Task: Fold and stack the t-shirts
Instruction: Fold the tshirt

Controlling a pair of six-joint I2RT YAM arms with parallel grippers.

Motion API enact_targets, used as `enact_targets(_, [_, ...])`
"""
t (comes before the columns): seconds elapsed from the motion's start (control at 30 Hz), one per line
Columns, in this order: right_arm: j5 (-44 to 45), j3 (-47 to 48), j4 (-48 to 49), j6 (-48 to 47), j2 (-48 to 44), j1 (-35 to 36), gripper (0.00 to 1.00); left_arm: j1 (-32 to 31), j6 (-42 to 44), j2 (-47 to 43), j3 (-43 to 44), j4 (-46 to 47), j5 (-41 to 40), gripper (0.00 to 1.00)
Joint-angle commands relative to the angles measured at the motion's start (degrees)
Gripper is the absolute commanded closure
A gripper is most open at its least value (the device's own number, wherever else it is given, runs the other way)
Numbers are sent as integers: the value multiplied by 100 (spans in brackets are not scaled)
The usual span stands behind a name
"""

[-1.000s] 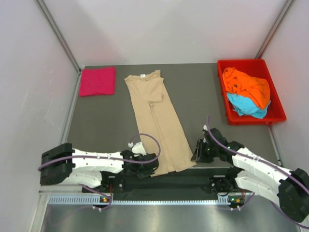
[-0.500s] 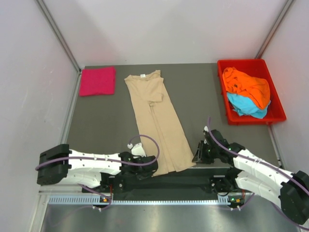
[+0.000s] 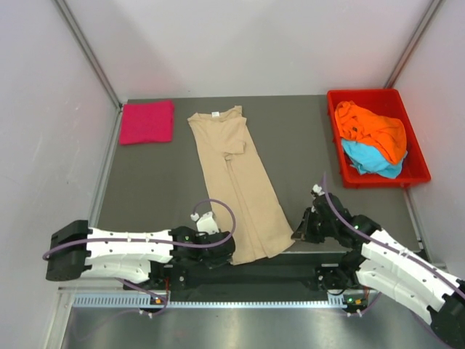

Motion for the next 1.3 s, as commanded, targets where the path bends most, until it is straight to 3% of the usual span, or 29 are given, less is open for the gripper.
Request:
enact_targets(0.0, [67, 187, 81, 141, -21, 142, 100, -28, 127, -196, 108, 7, -169, 100])
enact_targets(0.2, [146, 669, 380, -139, 812, 142, 100, 454, 565, -249, 74, 270, 49, 100])
enact_targets(0.4, [480, 1652, 547, -587, 1786, 125, 100, 1605, 1444, -380, 108, 315, 550, 100])
enact_targets(0.53, [480, 2392, 862, -983, 2693, 46, 100, 2982, 2279, -205, 266, 543, 1209, 100])
enact_targets(0.6, [454, 2873, 960, -1246, 3323, -77, 100, 3363, 2735, -56, 407, 535, 1350, 100])
enact_targets(0.8, [129, 4428, 1066, -1888, 4932, -428, 100, 4865, 3765, 945, 1294, 649, 1851, 100])
enact_targets(1.0, [-187, 5967, 758, -2267, 6313, -789, 100, 5666, 4336, 2009, 2462, 535, 1957, 100])
enact_targets(1.27, [-680, 7471, 407, -2609, 7440, -1079, 100, 6265, 4530, 2985, 3210, 447, 1966, 100])
